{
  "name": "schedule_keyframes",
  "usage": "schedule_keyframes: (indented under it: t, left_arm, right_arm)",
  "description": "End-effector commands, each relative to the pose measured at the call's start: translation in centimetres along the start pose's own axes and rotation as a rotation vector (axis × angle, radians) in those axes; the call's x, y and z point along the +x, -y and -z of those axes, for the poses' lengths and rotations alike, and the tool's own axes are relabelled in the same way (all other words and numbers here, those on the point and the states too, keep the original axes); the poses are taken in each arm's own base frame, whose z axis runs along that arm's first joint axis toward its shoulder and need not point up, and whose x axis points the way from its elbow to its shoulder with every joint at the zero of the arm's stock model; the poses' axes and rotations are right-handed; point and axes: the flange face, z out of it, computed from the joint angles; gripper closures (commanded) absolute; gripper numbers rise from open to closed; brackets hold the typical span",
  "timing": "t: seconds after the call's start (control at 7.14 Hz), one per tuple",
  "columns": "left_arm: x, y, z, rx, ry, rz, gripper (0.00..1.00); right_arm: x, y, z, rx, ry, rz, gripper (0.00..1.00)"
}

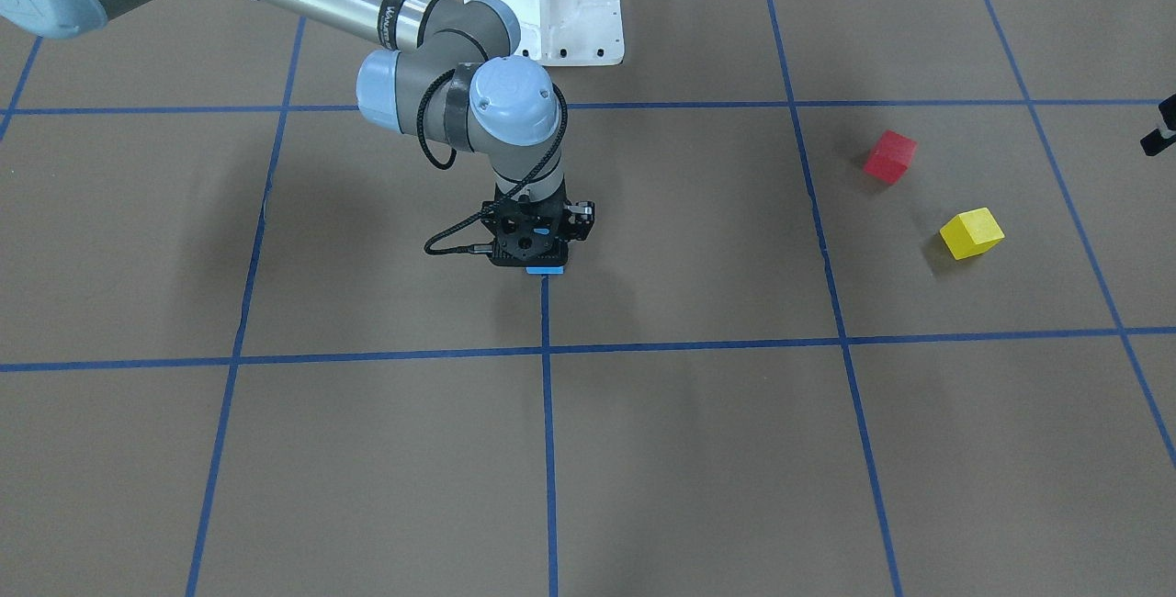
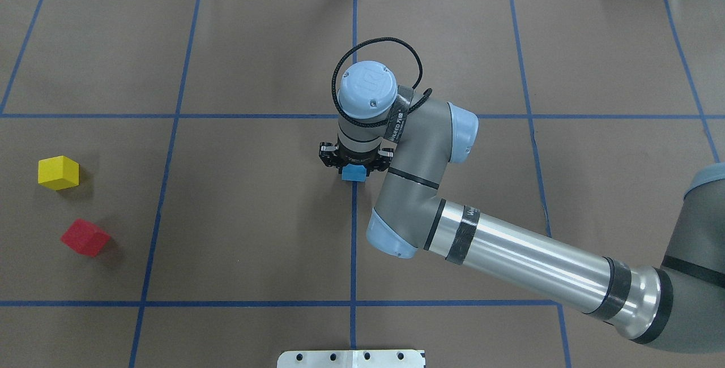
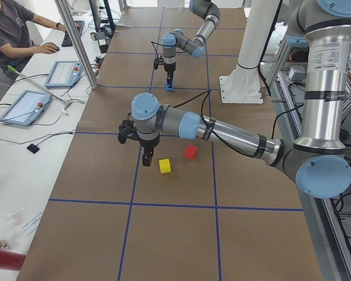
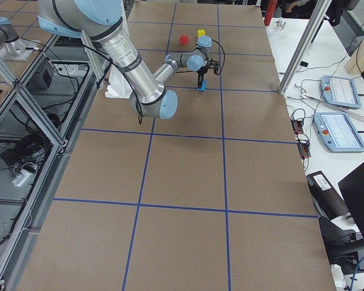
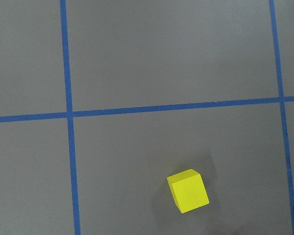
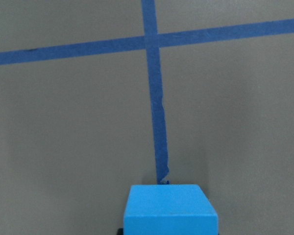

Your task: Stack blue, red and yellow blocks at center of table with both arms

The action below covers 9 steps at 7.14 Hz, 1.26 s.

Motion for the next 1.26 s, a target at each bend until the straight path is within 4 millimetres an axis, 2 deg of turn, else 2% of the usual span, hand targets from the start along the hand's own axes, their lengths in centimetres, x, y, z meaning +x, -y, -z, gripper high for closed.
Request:
schedule_keyframes:
  t: [0.0, 0.14, 0.28, 0.42, 0.56, 0.7, 0.84, 0.98, 1.12]
  left_arm:
    - [2.7, 0.4, -2.5, -0.036, 0.001, 0.107, 0.0]
    - [5.6, 0.6, -5.2, -0.016, 0.059, 0.151, 0.01]
    - [6.1, -0.2, -6.3, -0.002, 0.053, 0.173, 0.0]
    - [6.3, -0.4, -6.5, 0.004, 0.047, 0.19, 0.0]
    - [8.5, -1.1, -8.8, -0.037, 0.05, 0.261, 0.0]
    - [10.6, -1.7, -10.0, -0.046, 0.034, 0.339, 0.0]
    - [13.3, -3.0, -12.2, -0.066, 0.012, 0.441, 0.0]
    - [13.7, -7.2, -14.6, -0.03, 0.021, 0.351, 0.0]
    - [15.2, -10.9, -17.5, -0.01, 0.027, 0.224, 0.01]
  right_arm:
    - [-0.8, -0.1, 1.6, 0.01, 0.054, 0.022, 0.0]
    - [0.5, -0.3, 2.6, 0.018, 0.068, 0.024, 0.0]
    - [1.6, -0.6, 2.6, 0.019, 0.07, 0.023, 0.0]
    - [1.8, -0.4, 3.1, 0.022, 0.075, 0.022, 0.0]
    - [6.1, -0.3, 5.2, 0.006, 0.107, 0.008, 0.0]
    - [12.5, 0.2, 8.2, 0.005, 0.133, -0.022, 0.0]
    - [16.7, 1.1, 9.9, 0.009, 0.137, -0.046, 0.0]
    - [18.5, 1.8, 9.7, 0.018, 0.119, -0.009, 0.0]
    - [19.3, 1.8, 9.1, 0.023, 0.107, 0.01, 0.0]
